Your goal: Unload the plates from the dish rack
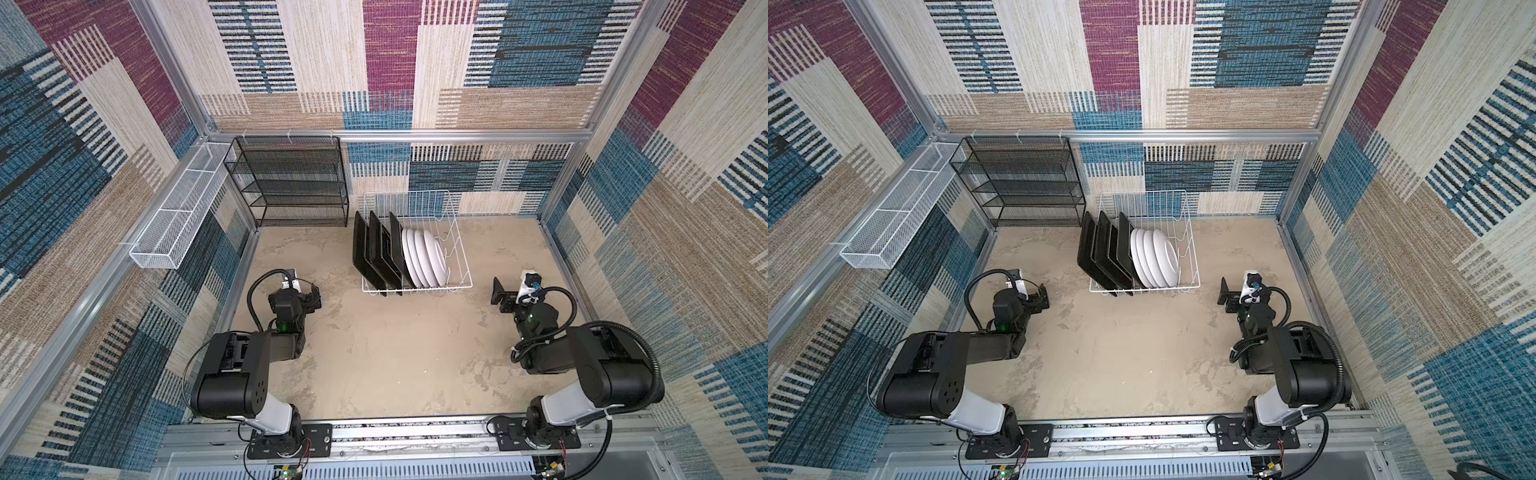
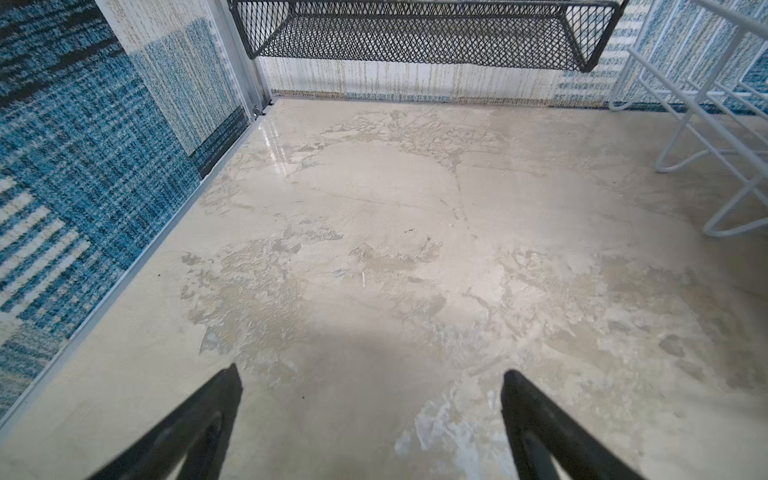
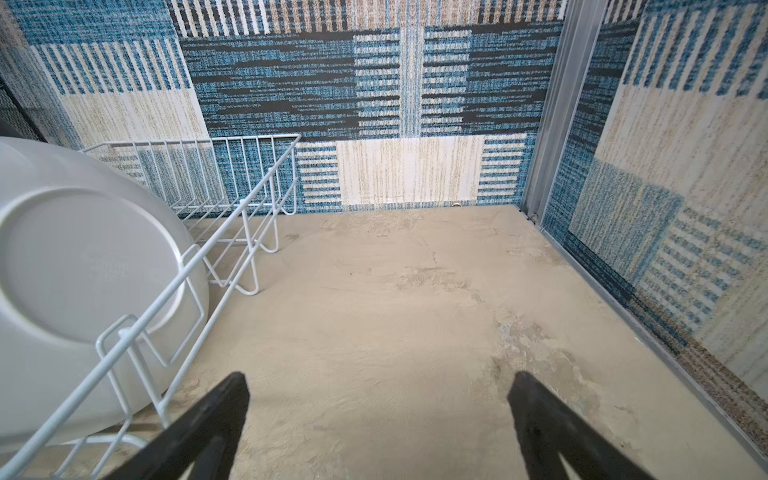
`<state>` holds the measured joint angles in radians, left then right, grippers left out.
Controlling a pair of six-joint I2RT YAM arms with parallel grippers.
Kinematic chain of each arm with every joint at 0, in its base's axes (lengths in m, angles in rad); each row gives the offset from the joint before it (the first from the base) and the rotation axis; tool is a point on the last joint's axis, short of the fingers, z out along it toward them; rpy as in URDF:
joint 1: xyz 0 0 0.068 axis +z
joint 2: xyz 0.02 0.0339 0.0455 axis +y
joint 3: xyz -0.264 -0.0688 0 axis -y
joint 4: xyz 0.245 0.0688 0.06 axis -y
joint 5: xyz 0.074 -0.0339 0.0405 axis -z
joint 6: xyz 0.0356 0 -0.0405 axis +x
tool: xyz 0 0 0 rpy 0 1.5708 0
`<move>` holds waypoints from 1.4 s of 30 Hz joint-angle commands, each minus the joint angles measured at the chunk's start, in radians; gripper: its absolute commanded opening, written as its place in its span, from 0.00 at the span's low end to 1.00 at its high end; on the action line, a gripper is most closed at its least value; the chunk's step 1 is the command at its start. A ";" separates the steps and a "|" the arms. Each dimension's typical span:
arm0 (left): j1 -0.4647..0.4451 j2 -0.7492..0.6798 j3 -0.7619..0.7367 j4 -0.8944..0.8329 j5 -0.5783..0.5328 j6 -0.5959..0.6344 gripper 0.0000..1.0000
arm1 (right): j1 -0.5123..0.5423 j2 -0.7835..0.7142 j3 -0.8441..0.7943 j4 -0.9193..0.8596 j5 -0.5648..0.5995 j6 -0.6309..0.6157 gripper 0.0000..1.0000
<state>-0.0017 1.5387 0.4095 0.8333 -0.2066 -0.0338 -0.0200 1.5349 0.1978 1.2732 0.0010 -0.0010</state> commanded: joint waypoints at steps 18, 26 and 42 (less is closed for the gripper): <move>0.002 -0.004 0.000 0.007 0.004 -0.003 0.99 | 0.000 -0.001 0.002 0.026 -0.001 0.001 1.00; 0.002 -0.002 0.002 0.006 0.008 -0.002 0.99 | 0.000 -0.001 0.005 0.022 -0.001 0.001 1.00; 0.002 -0.034 -0.107 0.174 -0.053 -0.028 0.99 | 0.000 -0.030 0.026 -0.039 -0.018 -0.003 1.00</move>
<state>-0.0017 1.5192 0.3420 0.8818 -0.2165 -0.0345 -0.0208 1.5215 0.2104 1.2503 -0.0109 -0.0013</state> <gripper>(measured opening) 0.985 0.998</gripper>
